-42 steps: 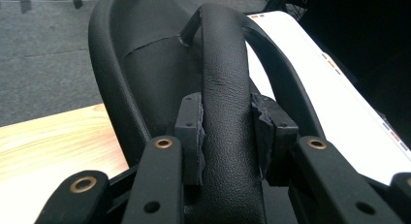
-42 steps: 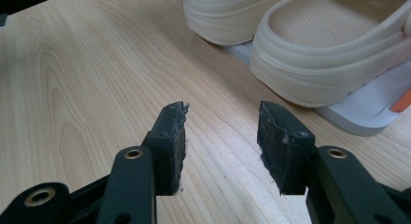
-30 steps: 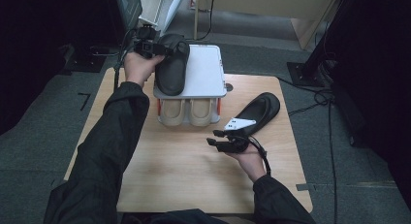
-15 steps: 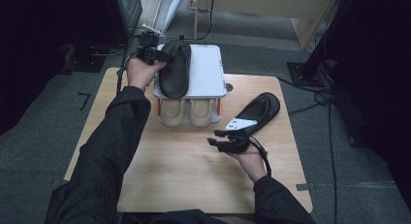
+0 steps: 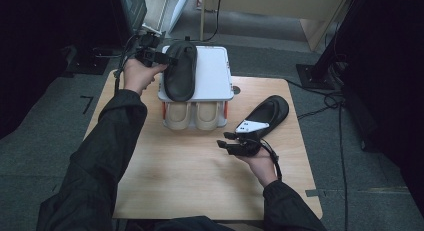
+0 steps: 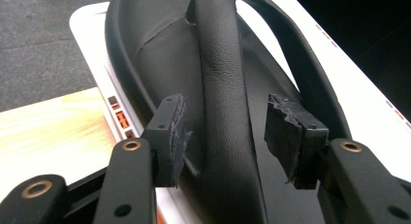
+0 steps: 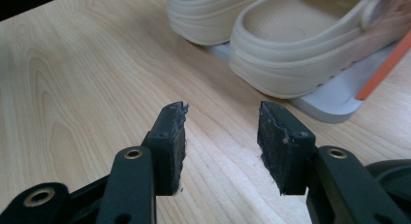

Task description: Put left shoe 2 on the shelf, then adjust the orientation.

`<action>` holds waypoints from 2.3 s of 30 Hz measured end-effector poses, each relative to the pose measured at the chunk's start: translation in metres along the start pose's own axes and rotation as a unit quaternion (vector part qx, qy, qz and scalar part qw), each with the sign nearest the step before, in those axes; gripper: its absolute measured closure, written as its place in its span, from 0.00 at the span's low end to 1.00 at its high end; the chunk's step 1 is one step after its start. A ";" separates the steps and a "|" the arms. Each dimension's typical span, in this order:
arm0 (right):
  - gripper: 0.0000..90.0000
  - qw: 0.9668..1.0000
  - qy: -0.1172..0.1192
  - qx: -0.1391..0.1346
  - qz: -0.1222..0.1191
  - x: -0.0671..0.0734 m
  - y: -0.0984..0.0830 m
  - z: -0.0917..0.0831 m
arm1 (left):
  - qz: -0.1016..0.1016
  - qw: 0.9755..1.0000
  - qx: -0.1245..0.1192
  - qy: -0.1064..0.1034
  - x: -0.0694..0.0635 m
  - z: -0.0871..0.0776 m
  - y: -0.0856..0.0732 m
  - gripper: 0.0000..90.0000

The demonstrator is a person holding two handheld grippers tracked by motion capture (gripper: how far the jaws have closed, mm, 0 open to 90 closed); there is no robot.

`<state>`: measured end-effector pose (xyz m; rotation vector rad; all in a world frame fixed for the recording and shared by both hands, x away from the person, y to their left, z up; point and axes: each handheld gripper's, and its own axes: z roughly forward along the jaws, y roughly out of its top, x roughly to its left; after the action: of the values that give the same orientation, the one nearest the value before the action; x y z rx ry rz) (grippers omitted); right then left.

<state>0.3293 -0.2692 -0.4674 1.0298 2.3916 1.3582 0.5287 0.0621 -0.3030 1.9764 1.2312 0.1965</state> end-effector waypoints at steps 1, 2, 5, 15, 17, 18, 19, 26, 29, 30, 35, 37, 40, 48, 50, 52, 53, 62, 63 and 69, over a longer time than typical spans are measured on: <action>0.59 1.000 -0.001 -0.002 -0.001 -0.002 0.000 -0.001 | 0.000 1.000 -0.003 -0.002 0.001 -0.003 -0.001 0.53; 0.59 1.000 -0.004 -0.003 0.000 -0.003 0.000 -0.003 | -0.001 1.000 -0.004 -0.004 0.001 -0.006 -0.002 0.53; 0.59 1.000 -0.009 -0.005 0.009 -0.008 -0.001 -0.006 | 0.005 1.000 -0.008 -0.007 0.003 -0.014 -0.006 0.51; 0.59 0.999 -0.030 -0.014 0.028 -0.023 -0.002 -0.017 | 0.020 1.000 -0.017 -0.002 0.012 -0.031 -0.029 0.50; 0.59 0.999 -0.033 -0.013 0.033 -0.025 -0.002 -0.018 | 0.019 1.000 -0.018 -0.001 0.013 -0.032 -0.033 0.50; 0.59 0.999 -0.036 -0.016 0.033 -0.027 -0.002 -0.019 | 0.020 1.000 -0.019 -0.001 0.014 -0.032 -0.036 0.50; 0.60 0.999 -0.038 -0.015 0.034 -0.028 -0.002 -0.020 | 0.019 1.000 -0.020 -0.001 0.014 -0.033 -0.038 0.50; 0.60 0.997 -0.057 -0.017 0.052 -0.043 -0.002 -0.027 | 0.031 0.999 -0.020 0.000 0.019 -0.035 -0.054 0.48; 0.60 0.996 -0.065 -0.020 0.058 -0.049 -0.002 -0.032 | 0.036 0.999 -0.019 0.003 0.021 -0.036 -0.062 0.47; 0.60 0.996 -0.067 -0.021 0.062 -0.051 -0.002 -0.033 | 0.035 0.999 -0.020 0.002 0.022 -0.036 -0.064 0.47; 0.61 0.994 -0.076 -0.021 0.071 -0.062 -0.002 -0.035 | 0.031 0.999 -0.022 0.002 0.026 -0.039 -0.076 0.47; 0.63 0.994 -0.077 -0.021 0.075 -0.065 -0.002 -0.035 | 0.031 0.999 -0.019 0.001 0.029 -0.040 -0.082 0.46; 0.69 0.993 -0.085 -0.015 0.077 -0.070 -0.002 -0.034 | 0.028 0.999 -0.022 0.000 0.031 -0.041 -0.090 0.46; 0.79 0.990 -0.094 0.010 0.104 -0.083 -0.006 -0.019 | 0.027 0.999 -0.020 -0.005 0.033 -0.035 -0.110 0.46; 0.81 0.990 -0.100 0.017 0.101 -0.085 -0.006 -0.014 | 0.030 0.999 -0.019 -0.006 0.032 -0.032 -0.115 0.46; 0.82 0.989 -0.099 0.022 0.103 -0.086 -0.007 -0.010 | 0.038 0.999 -0.011 -0.002 0.029 -0.030 -0.119 0.46; 0.83 0.989 -0.101 0.026 0.104 -0.086 -0.007 -0.008 | 0.042 0.999 -0.012 0.001 0.028 -0.030 -0.120 0.45; 0.83 0.988 -0.103 0.042 0.104 -0.087 -0.014 -0.002 | 0.028 0.999 -0.029 -0.011 0.028 -0.030 -0.133 0.46; 0.83 0.988 -0.104 0.044 0.102 -0.087 -0.015 -0.001 | 0.028 0.999 -0.029 -0.011 0.028 -0.030 -0.134 0.46; 0.83 0.988 -0.105 0.059 0.098 -0.085 -0.018 0.002 | 0.020 0.999 -0.033 -0.010 0.029 -0.029 -0.145 0.46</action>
<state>0.3843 -0.3296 -0.4970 1.3968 2.2871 1.1108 0.4287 0.1331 -0.3897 1.9415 1.1590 0.2338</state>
